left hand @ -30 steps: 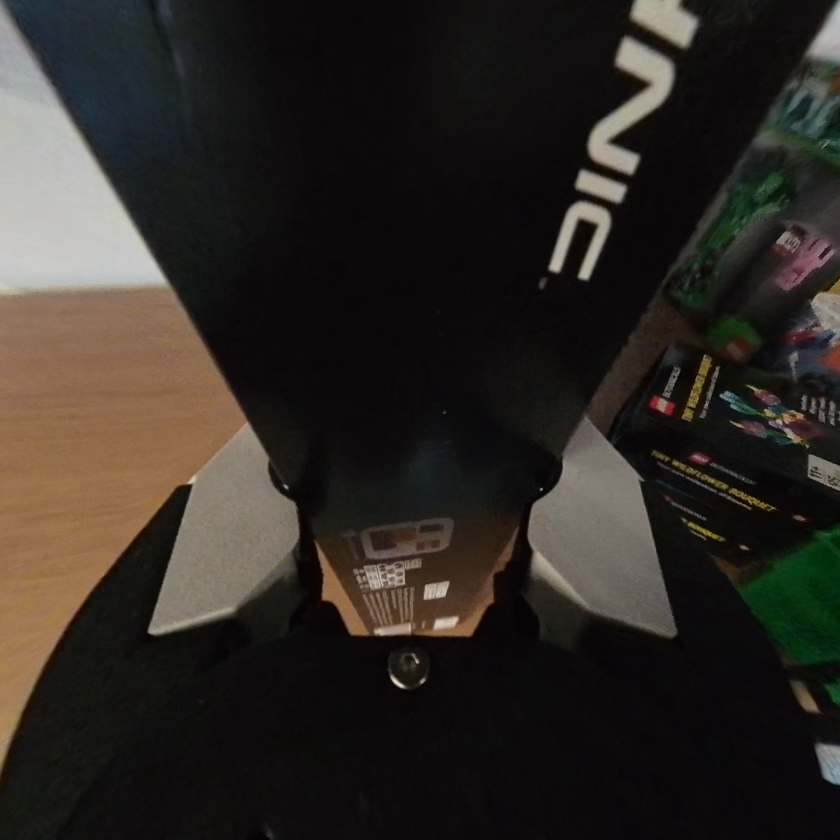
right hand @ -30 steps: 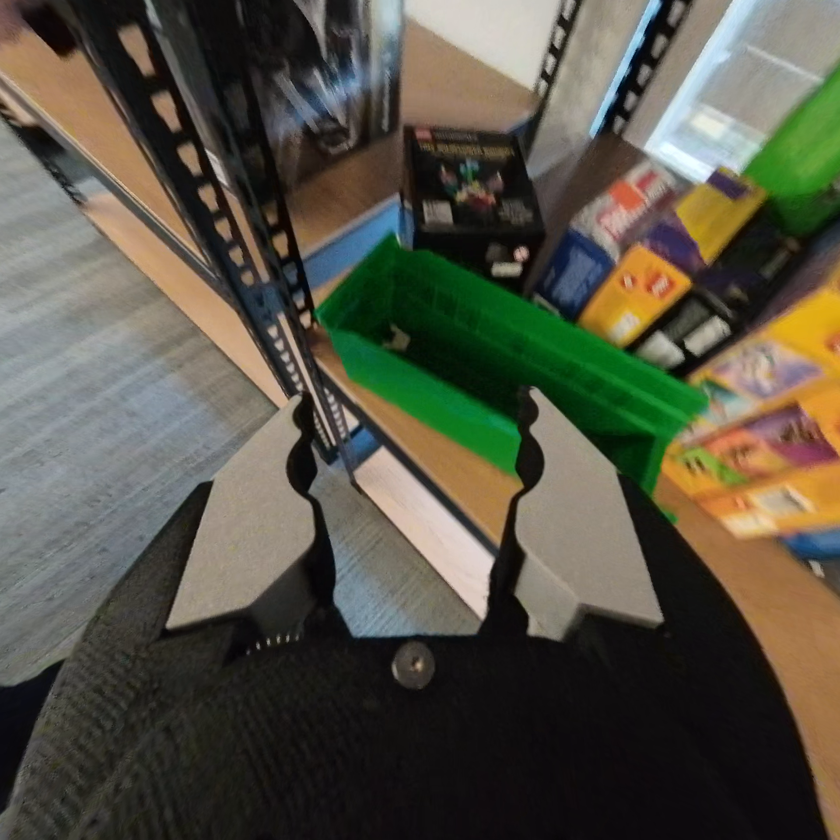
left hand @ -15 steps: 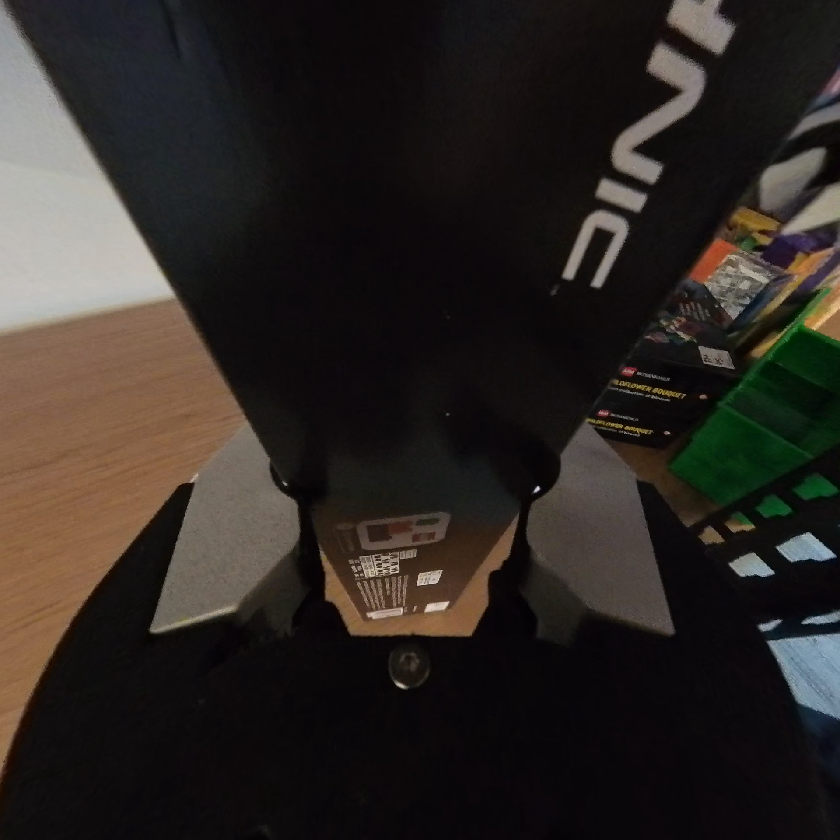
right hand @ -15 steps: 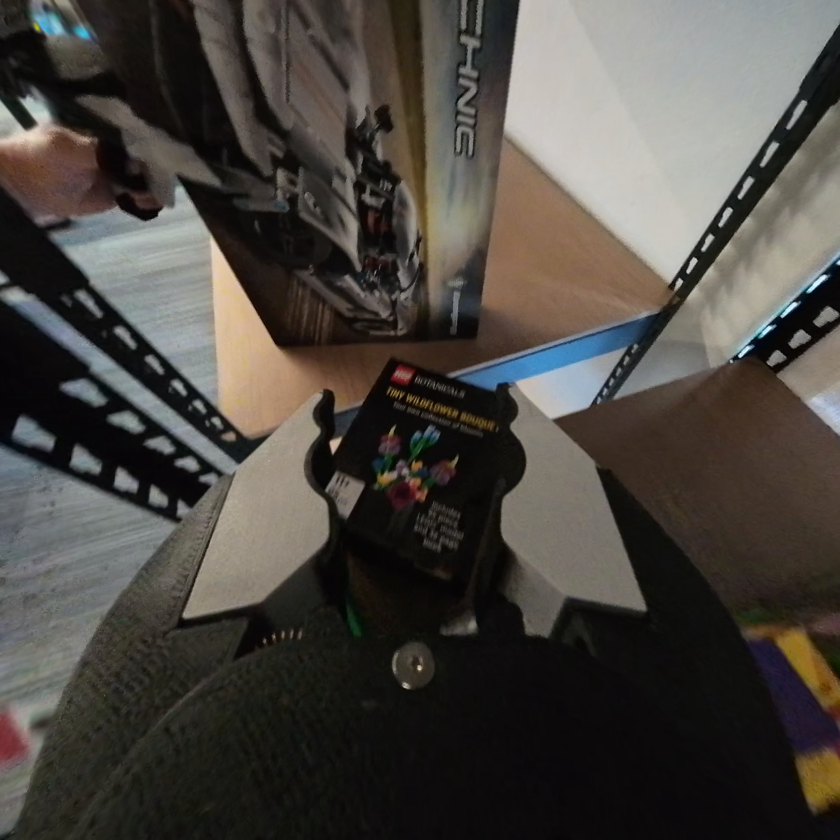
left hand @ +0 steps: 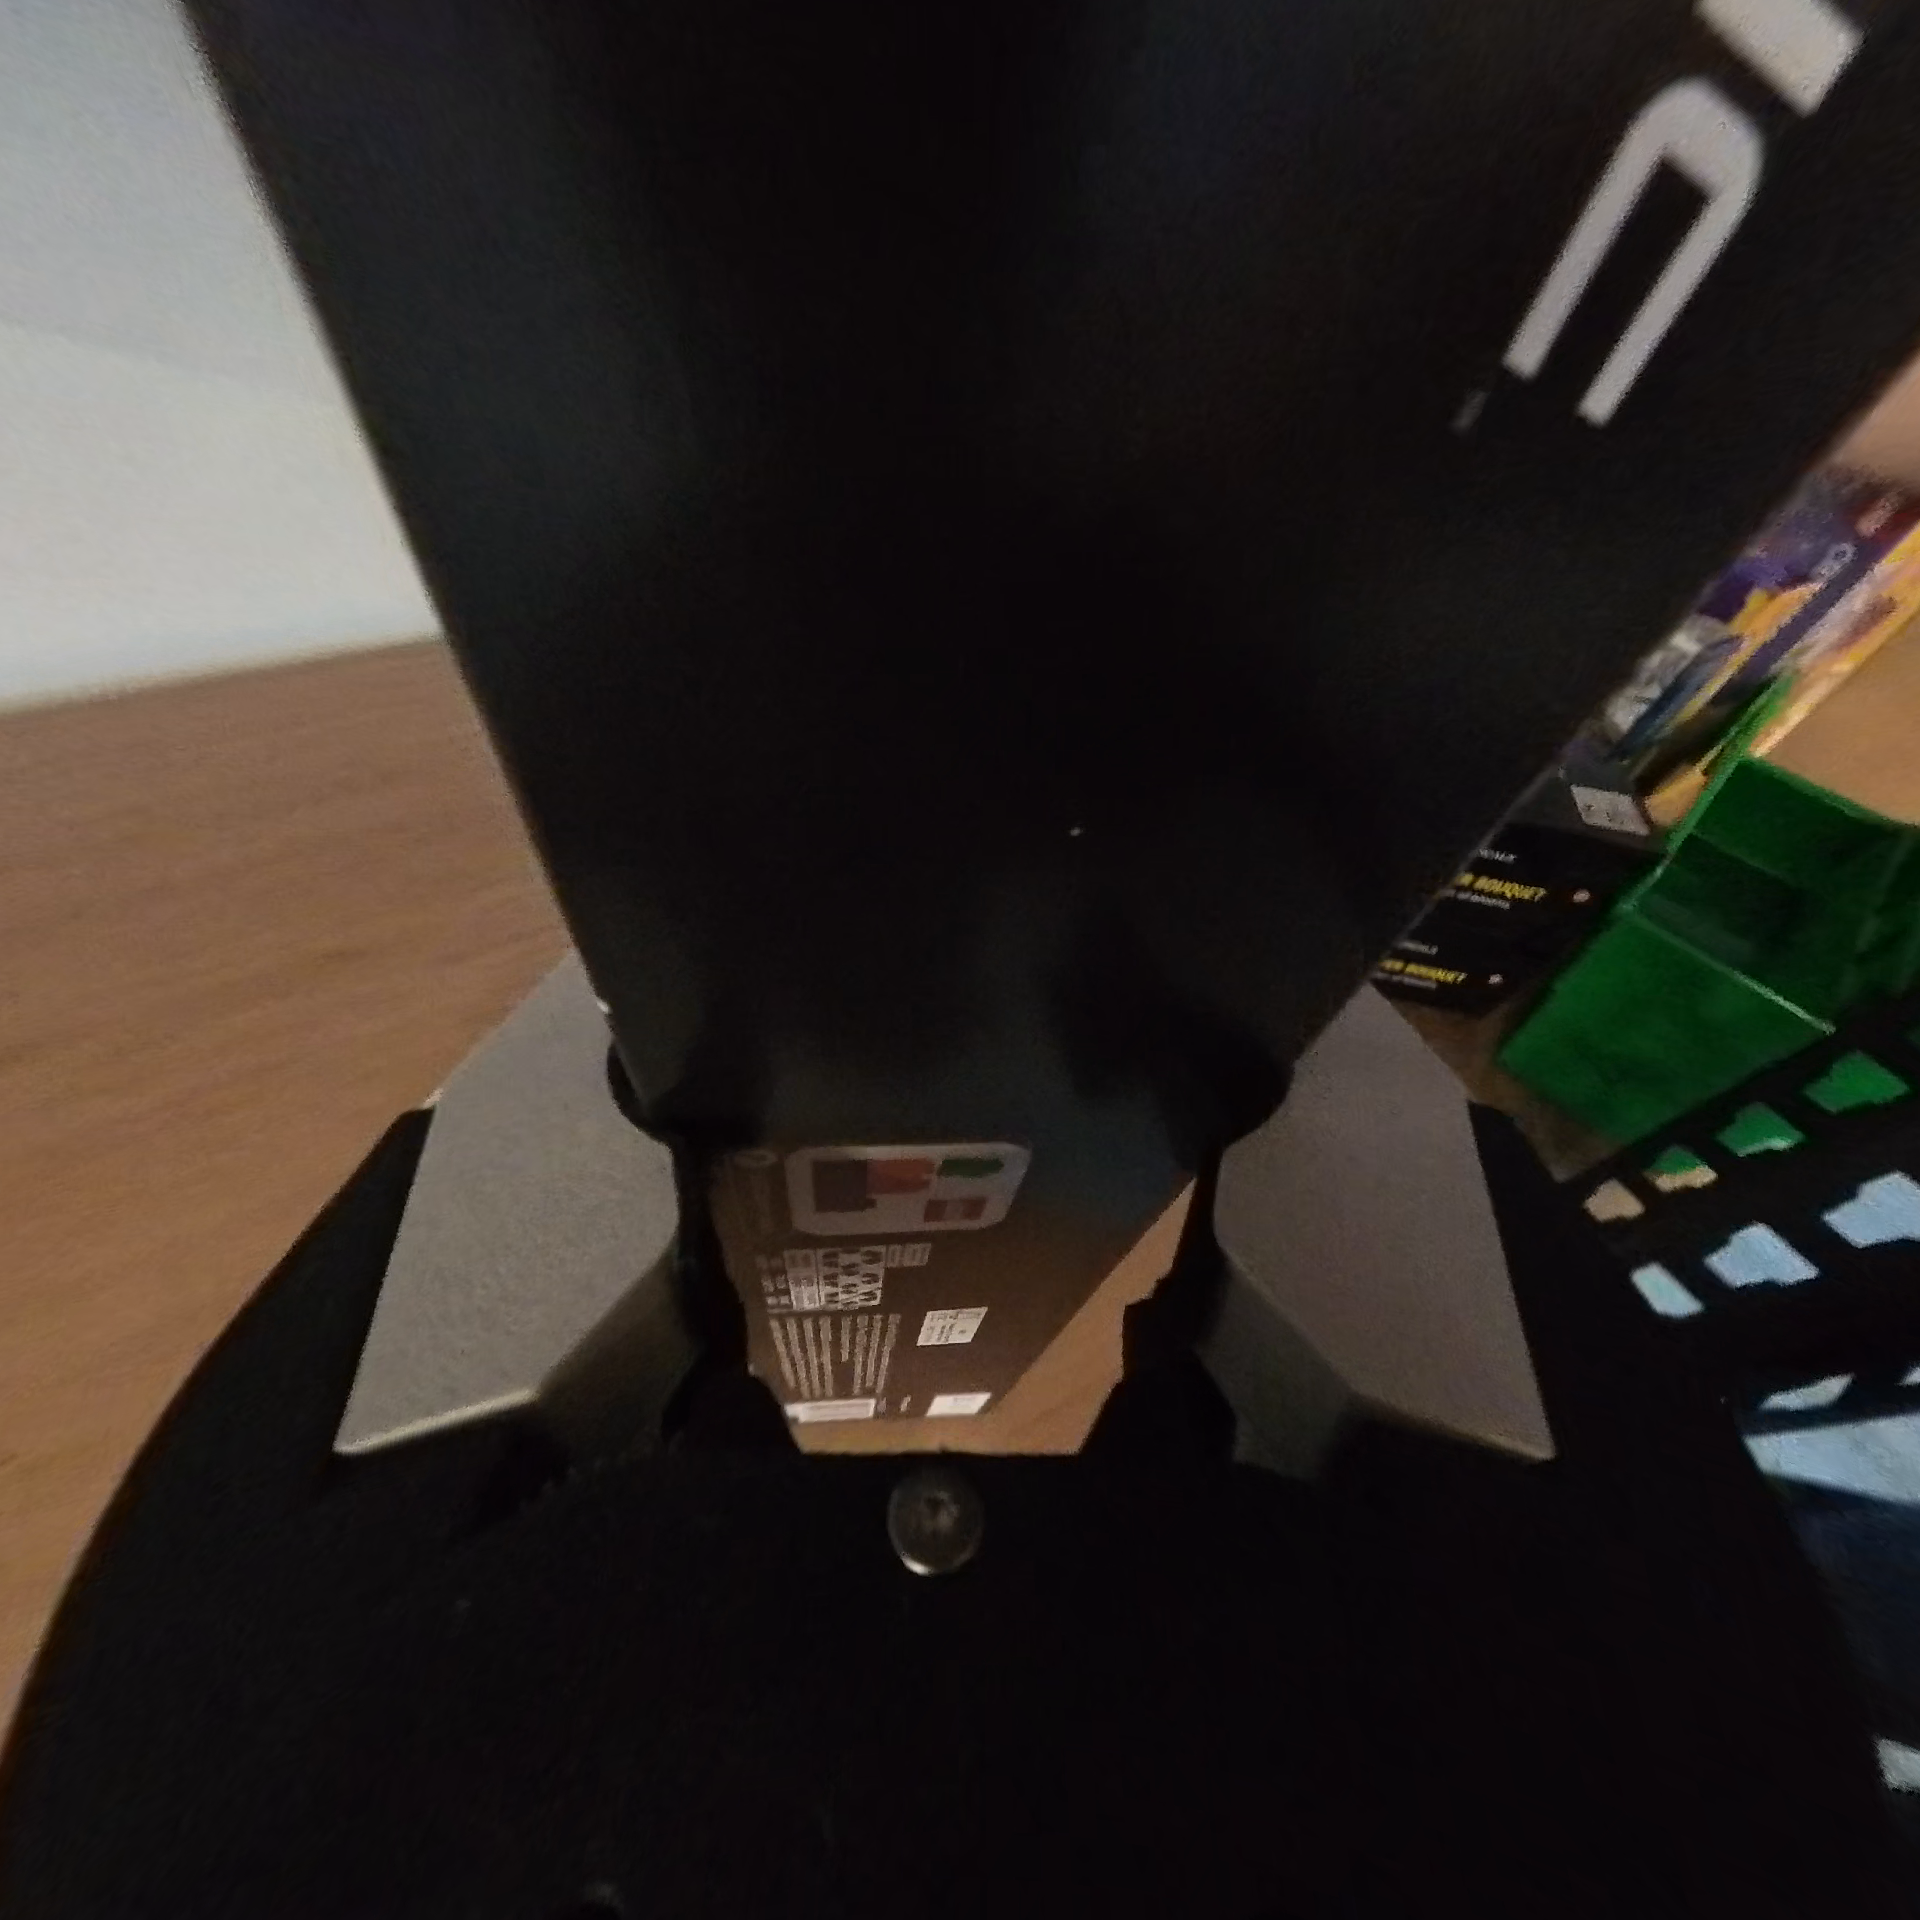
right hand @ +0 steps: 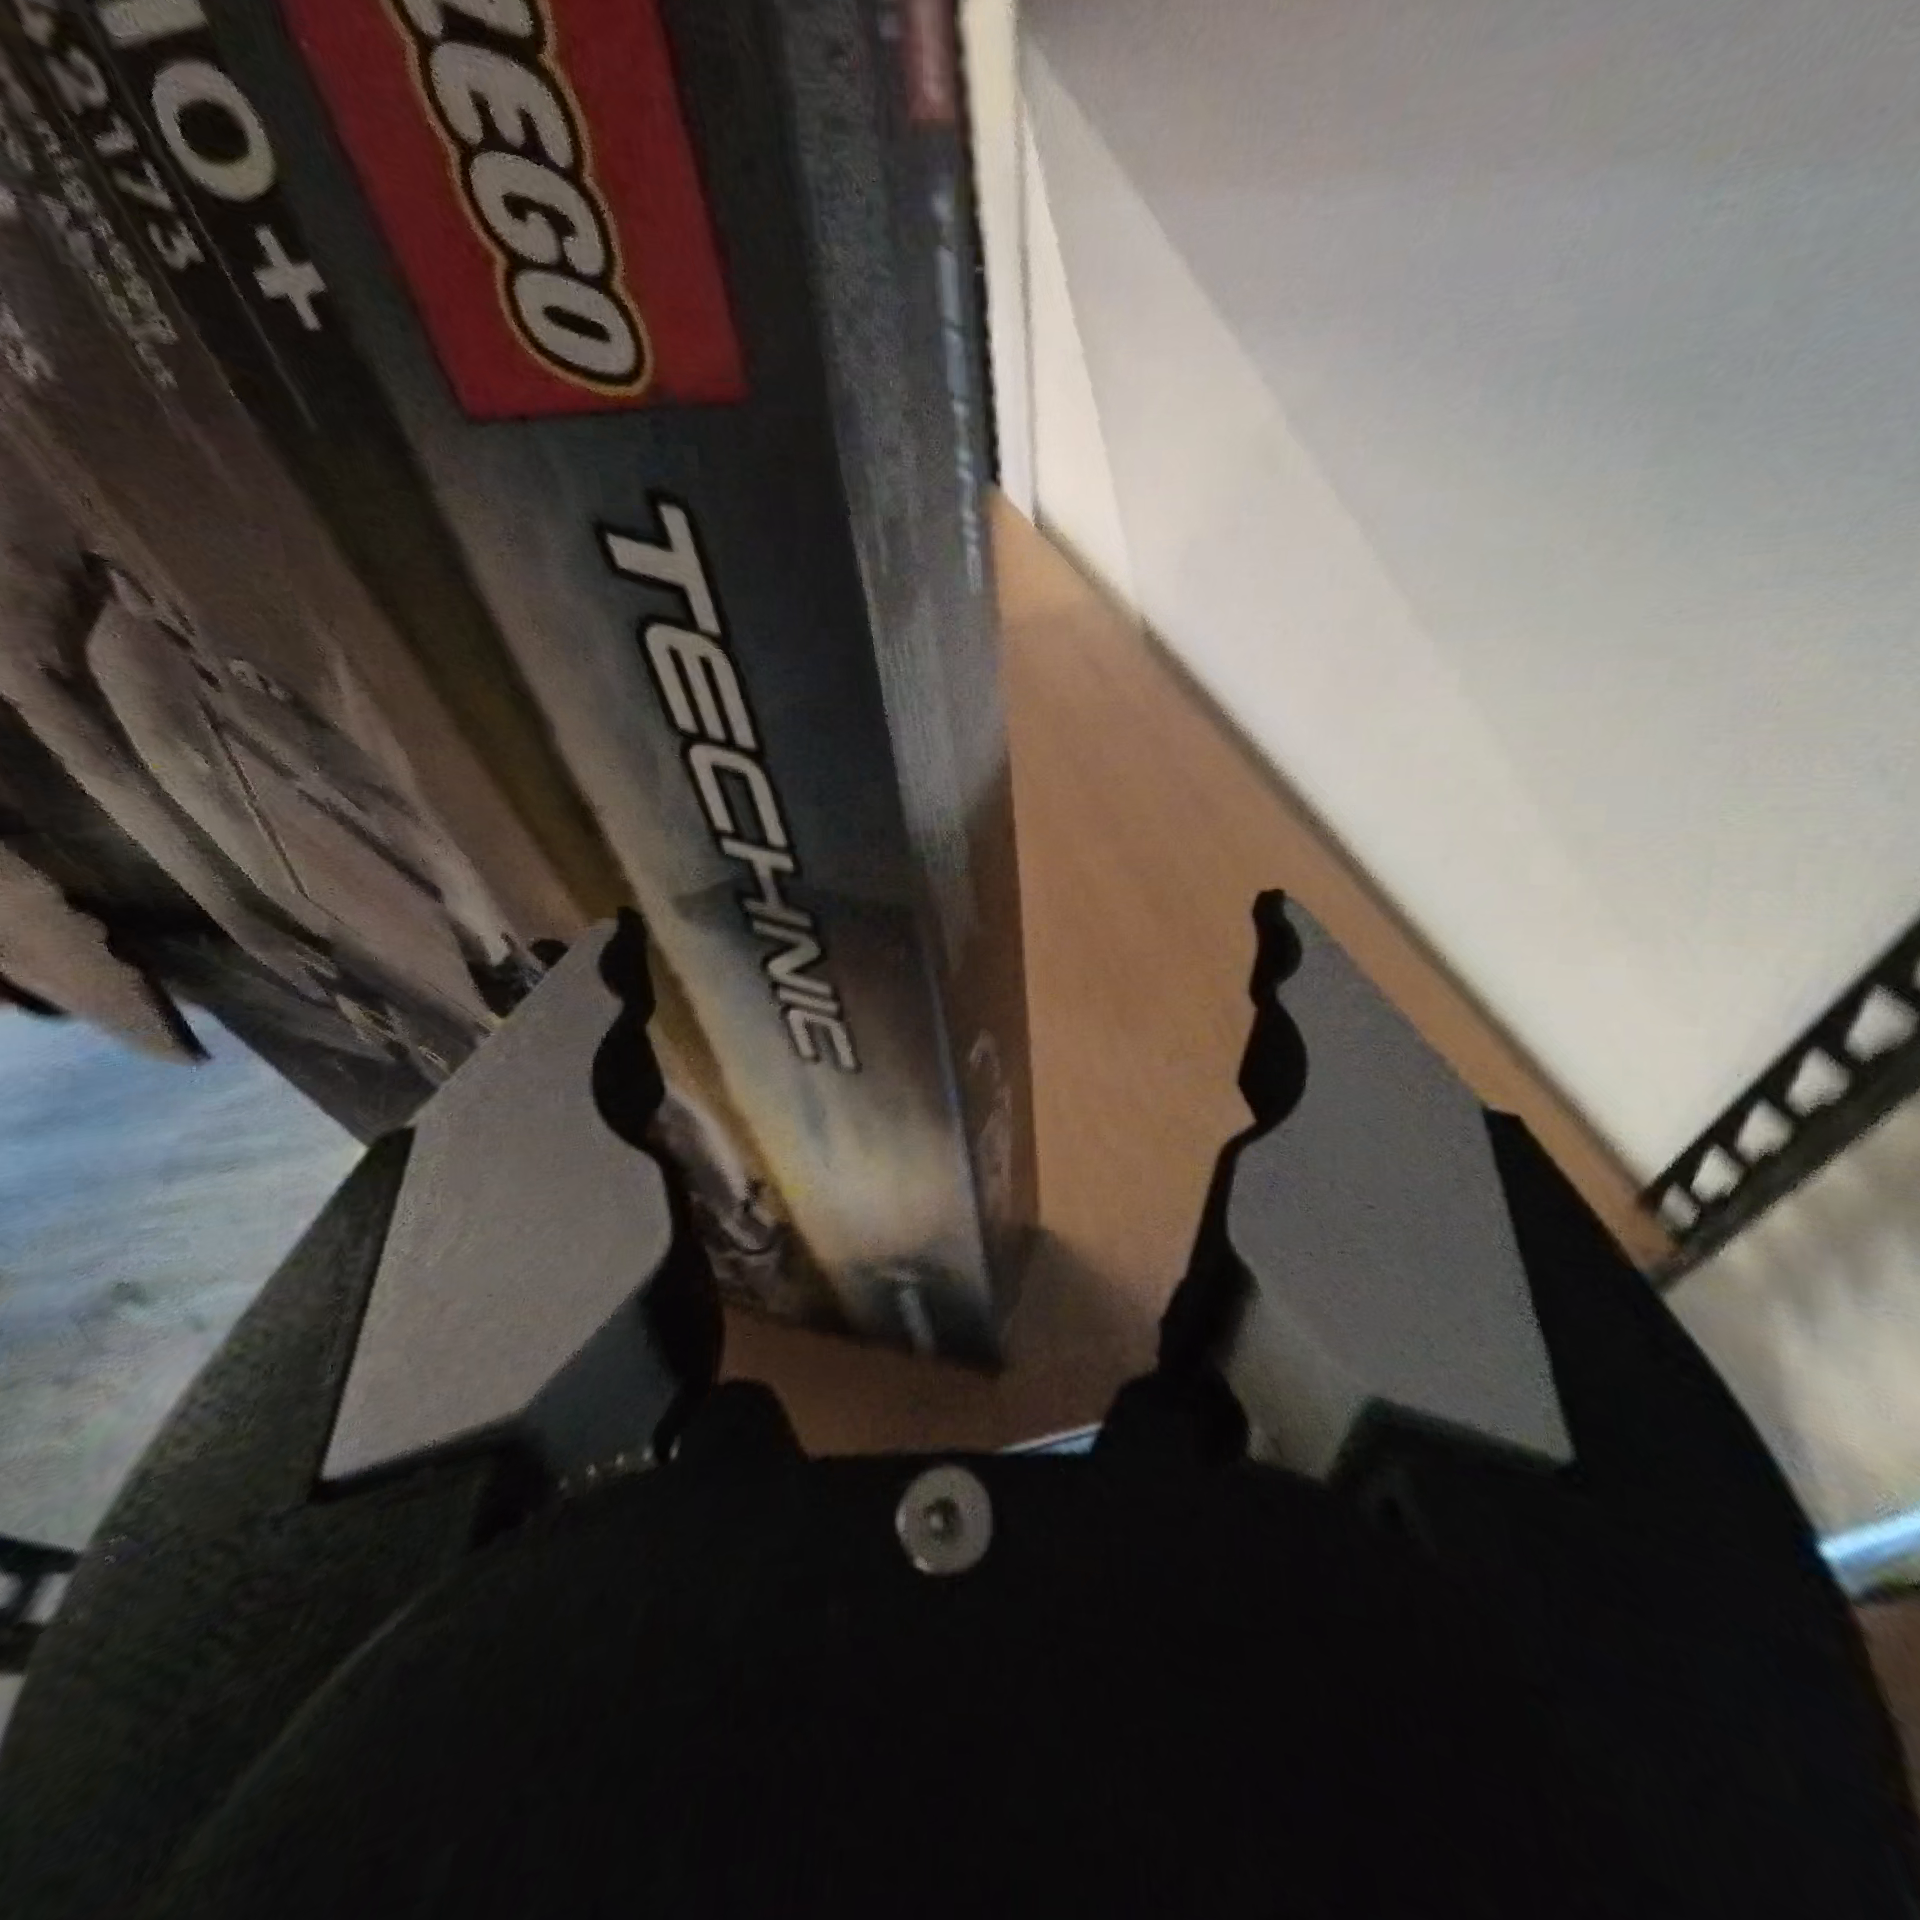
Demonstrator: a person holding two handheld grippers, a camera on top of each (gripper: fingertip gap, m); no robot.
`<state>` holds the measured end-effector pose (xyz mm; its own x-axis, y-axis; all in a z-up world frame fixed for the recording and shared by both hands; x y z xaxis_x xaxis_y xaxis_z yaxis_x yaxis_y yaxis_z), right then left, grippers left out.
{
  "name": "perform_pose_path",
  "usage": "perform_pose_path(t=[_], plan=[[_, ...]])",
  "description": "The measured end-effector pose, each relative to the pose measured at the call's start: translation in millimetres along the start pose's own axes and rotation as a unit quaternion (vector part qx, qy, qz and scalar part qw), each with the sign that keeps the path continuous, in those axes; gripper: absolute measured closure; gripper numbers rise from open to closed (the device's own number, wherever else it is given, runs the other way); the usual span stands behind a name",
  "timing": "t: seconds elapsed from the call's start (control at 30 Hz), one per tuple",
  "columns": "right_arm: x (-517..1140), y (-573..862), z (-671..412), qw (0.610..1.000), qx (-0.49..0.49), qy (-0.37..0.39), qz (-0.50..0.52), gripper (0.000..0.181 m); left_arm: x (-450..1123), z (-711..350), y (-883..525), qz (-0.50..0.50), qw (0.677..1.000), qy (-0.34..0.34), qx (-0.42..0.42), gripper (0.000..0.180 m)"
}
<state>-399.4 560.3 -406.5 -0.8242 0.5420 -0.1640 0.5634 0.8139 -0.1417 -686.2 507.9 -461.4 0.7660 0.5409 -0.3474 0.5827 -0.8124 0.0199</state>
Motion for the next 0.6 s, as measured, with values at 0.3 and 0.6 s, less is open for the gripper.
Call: perform_pose_path(t=[0.3, 0.6], plan=[[17.7, -14.1, 3.1, 0.99, -0.014, -0.134, -0.039, 0.08, 26.8, -11.2, 5.7, -0.005, 1.0, -0.017, 0.021, 0.074], [-58.1, 12.9, 5.6, 0.982, 0.03, -0.177, 0.066, 0.08, 95.2, -34.5, 48.3, 0.053, 0.998, 0.016, 0.031, 0.076]])
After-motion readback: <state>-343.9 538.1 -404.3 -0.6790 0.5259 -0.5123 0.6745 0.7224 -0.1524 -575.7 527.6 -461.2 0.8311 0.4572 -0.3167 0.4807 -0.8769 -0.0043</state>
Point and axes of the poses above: each gripper's, where its closed fingertips meet, x out along the fingers, z out of its underside, y = z × x across the jaws, the point moved 7 cm from there along -x, back along the fingers, and after that the axes turned 13 degrees about -z, right-handed, at the moved point
